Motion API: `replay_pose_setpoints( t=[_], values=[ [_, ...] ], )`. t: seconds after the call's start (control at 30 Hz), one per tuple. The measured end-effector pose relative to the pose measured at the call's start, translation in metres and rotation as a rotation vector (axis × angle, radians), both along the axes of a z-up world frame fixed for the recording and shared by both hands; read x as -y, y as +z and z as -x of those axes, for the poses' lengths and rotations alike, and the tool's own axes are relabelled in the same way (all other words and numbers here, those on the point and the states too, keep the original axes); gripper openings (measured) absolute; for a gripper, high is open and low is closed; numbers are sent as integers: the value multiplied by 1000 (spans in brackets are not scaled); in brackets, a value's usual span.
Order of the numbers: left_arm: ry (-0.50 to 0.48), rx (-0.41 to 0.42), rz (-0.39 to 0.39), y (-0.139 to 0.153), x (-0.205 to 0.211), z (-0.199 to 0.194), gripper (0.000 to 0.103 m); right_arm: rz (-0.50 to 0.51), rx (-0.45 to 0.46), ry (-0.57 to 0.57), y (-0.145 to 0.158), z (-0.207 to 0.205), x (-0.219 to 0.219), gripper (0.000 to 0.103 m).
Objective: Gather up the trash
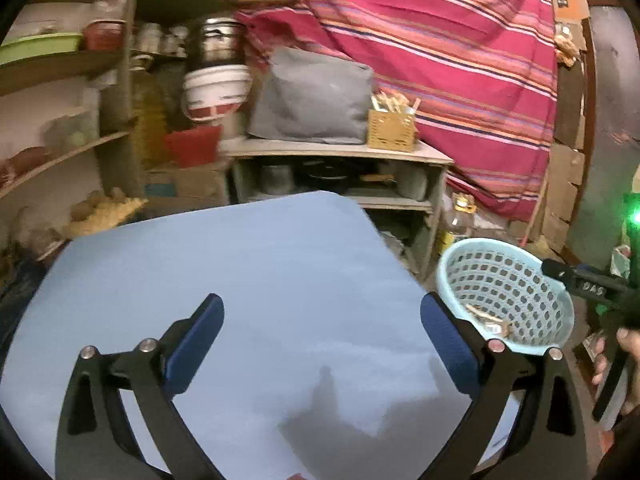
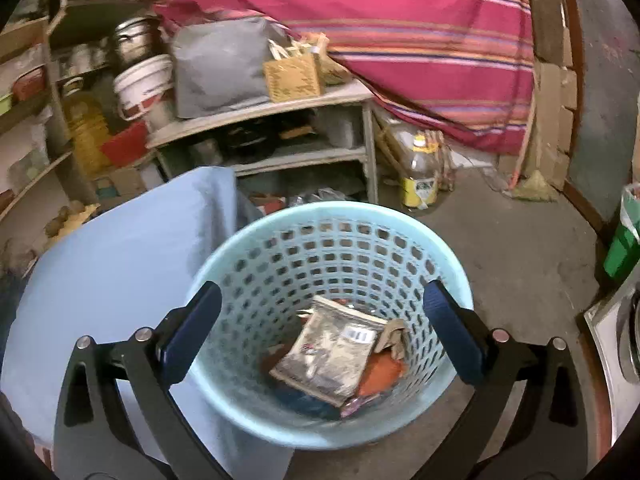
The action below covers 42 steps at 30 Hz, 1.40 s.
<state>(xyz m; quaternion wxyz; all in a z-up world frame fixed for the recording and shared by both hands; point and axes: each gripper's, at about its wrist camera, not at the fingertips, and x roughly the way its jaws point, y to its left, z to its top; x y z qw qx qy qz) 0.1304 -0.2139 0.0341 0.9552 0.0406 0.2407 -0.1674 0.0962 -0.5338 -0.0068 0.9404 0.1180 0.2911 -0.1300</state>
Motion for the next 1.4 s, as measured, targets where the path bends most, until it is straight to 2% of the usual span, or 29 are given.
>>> replay_pose_setpoints(
  t=[0.17,0.4,0.6,0.77,0.9,1.07,1.23,1.4],
  values=[
    [56,37,-10,4,-43,36,99,13,63,26,15,31,-43,98],
    [114,48,4,0,-88,71,99,61,87,73,18,67,-111,99],
    [150,48,-15,-10,-118,95,99,93,117,117,10,96,-165,99],
    [183,46,-2,-22,-142,112,99,116,128,171,2,107,-204,99],
    [220,25,8,-36,-158,117,99,177,168,194,-2,119,-235,99],
    [244,-12,21,-49,-171,116,99,198,189,218,-6,126,-255,99],
    [281,32,-5,-51,-173,122,99,213,177,227,-15,125,-262,99],
    [287,29,8,-52,-177,122,99,213,186,211,-17,124,-262,99]
  ],
)
